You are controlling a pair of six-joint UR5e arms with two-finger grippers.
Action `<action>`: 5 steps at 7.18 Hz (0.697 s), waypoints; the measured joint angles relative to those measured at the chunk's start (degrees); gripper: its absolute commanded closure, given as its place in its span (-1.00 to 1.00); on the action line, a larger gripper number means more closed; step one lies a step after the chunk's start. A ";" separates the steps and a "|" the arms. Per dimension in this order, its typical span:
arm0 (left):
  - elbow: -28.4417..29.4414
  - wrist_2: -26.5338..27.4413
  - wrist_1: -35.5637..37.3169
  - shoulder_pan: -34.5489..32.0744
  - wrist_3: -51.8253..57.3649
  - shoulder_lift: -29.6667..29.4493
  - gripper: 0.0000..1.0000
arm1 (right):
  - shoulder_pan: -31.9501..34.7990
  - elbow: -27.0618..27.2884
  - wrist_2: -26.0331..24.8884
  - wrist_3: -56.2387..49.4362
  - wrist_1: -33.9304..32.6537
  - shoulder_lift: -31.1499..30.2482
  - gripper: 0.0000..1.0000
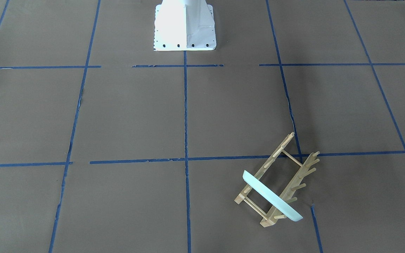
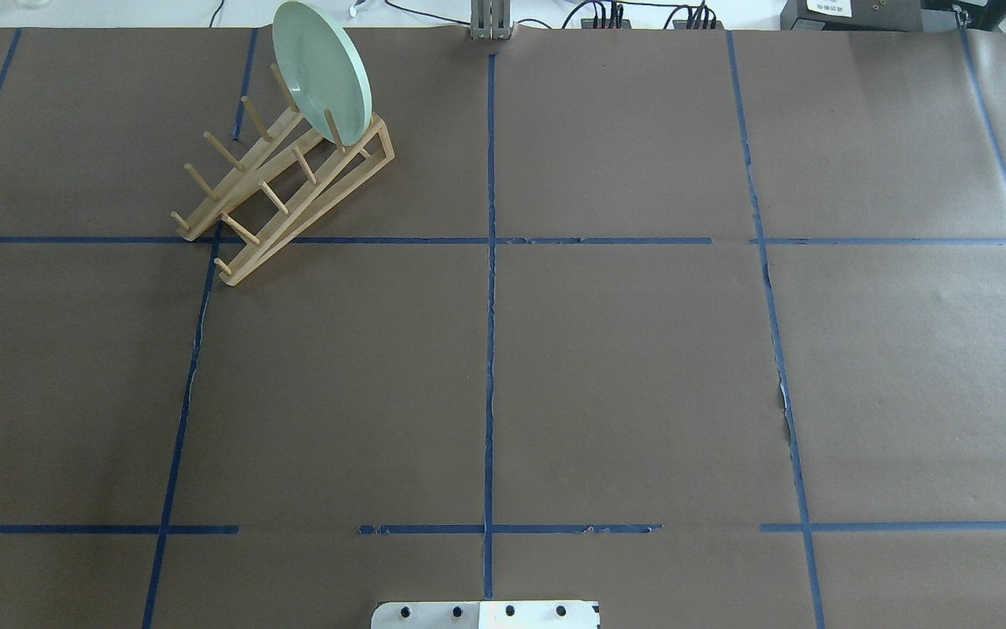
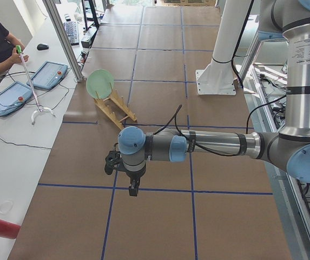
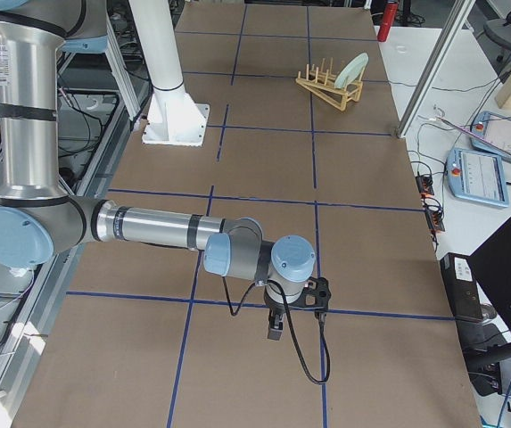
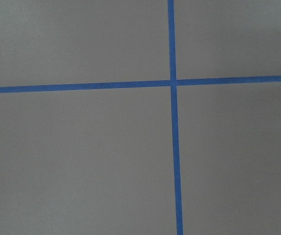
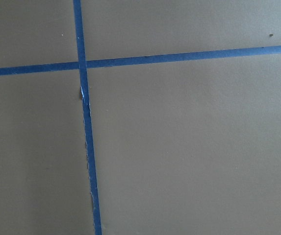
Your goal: Place plate on rack
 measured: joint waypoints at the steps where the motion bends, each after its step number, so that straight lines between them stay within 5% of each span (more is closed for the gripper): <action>1: 0.01 -0.12 0.44 -0.05 0.41 0.08 -1.00 | 0.00 0.00 0.00 0.01 0.00 0.00 -1.00; 5: -0.04 -0.26 1.54 -0.06 0.67 0.02 -1.00 | 0.00 -0.03 0.00 0.04 0.00 0.00 -1.00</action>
